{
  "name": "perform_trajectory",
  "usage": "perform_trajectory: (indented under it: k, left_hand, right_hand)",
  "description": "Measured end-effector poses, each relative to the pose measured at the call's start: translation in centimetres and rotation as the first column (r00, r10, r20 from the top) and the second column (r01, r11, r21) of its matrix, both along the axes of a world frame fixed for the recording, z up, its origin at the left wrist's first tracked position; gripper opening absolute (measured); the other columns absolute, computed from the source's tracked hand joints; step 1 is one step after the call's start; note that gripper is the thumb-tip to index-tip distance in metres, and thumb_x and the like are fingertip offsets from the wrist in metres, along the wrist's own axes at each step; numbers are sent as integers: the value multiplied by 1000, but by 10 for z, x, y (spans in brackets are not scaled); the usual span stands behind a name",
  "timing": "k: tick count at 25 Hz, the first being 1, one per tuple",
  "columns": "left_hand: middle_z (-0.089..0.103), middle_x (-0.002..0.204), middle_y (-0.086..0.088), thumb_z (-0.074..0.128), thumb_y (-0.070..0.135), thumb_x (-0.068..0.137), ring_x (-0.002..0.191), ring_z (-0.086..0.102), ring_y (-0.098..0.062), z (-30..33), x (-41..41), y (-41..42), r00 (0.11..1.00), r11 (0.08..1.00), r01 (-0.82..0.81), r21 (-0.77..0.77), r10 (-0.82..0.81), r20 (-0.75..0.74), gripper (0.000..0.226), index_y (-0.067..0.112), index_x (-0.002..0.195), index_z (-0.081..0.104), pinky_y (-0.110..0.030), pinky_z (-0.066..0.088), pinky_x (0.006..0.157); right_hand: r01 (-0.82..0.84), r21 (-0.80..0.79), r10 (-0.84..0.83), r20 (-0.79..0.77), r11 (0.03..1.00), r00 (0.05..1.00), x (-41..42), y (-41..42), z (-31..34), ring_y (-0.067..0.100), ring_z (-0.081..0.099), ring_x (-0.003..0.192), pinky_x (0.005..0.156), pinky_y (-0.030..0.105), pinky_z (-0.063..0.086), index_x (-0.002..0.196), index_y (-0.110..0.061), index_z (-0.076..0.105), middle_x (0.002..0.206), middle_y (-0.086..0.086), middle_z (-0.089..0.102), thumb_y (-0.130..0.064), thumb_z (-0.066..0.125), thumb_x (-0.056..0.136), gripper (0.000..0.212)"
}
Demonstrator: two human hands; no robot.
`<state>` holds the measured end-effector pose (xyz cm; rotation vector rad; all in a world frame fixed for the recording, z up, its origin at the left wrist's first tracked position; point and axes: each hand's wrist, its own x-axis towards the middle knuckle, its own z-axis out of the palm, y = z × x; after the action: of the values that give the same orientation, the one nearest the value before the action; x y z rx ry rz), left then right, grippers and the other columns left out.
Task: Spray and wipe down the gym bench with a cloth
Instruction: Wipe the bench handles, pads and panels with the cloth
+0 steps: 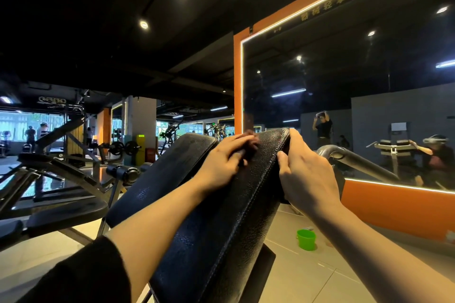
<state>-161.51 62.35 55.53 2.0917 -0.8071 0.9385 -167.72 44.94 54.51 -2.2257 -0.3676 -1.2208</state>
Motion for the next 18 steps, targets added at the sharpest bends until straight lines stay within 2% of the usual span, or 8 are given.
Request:
perform_trajectory:
  k: [3, 5, 7, 9, 12, 14, 16, 18]
  left_hand:
    - [53, 132, -3, 41, 10, 102, 114, 52, -13, 3, 13, 12, 951, 964, -233, -131, 198, -239, 38, 17, 138, 50, -9, 34, 88]
    - [49, 139, 0, 43, 8, 101, 124, 45, -10, 6, 2, -1, 979, 984, -152, -98, 136, -152, 38, 20, 136, 52, -9, 27, 95]
    - [44, 145, 3, 46, 5, 99, 130, 37, -2, 3, -15, -11, 1000, 1000, 28, 3, -28, -10, 40, 19, 136, 53, -6, 23, 104]
    - [41, 147, 4, 46, 3, 98, 133, 33, 1, -2, -22, -10, 989, 984, 140, 114, -144, 28, 43, 18, 139, 50, -7, 22, 109]
    - [41, 146, 4, 43, 7, 100, 134, 34, -7, 7, -10, -8, 997, 999, -37, -1, 37, -63, 43, 21, 141, 47, -8, 20, 102]
    - [44, 145, 4, 45, 9, 99, 135, 38, -13, 6, -18, -22, 990, 987, -142, -70, 141, -25, 41, 22, 137, 51, -12, 21, 102]
    - [47, 144, 5, 48, 9, 97, 134, 39, -8, -8, -37, -32, 993, 1000, 23, -4, -23, 112, 41, 24, 134, 55, -13, 23, 109]
    - [46, 144, 4, 47, 9, 94, 135, 38, -4, -25, -47, -21, 978, 982, 172, 76, -180, 107, 44, 23, 135, 54, -17, 26, 113]
  right_hand:
    - [15, -17, -16, 0, 1000, 1000, -1, 1, 0, 20, 45, 83, 70, 28, 25, 130, -17, 39, 113, 4, 59, -27, 37, 102, 30]
    - [17, -22, -17, -6, 1000, 1000, -3, 1, 0, 21, 48, 86, 71, 27, 26, 134, -16, 37, 116, 5, 59, -27, 36, 102, 34]
    - [1, -12, -1, -9, 1000, 1000, -4, 1, 1, 16, 41, 79, 69, 28, 26, 130, -17, 39, 112, 5, 60, -26, 37, 102, 30]
    - [-8, -12, 8, -23, 1000, 1000, -4, 1, 1, 14, 39, 76, 66, 28, 25, 126, -17, 40, 109, 4, 60, -26, 38, 102, 26]
    - [-3, -32, 2, -30, 999, 1000, -3, 1, 1, 12, 40, 82, 70, 25, 27, 134, -16, 38, 115, 3, 59, -27, 37, 102, 34]
    - [-4, -38, 3, -22, 999, 1000, -3, 1, 2, 13, 43, 82, 69, 25, 30, 133, -16, 39, 112, 5, 59, -26, 37, 102, 32]
    - [-21, -30, 20, -17, 999, 1000, -5, 1, 1, 18, 51, 80, 60, 23, 30, 122, -16, 42, 102, 3, 59, -23, 37, 102, 22]
    - [-38, -28, 37, -15, 999, 999, -8, 0, 0, 24, 59, 86, 59, 21, 30, 119, -16, 44, 96, 2, 57, -22, 36, 102, 20]
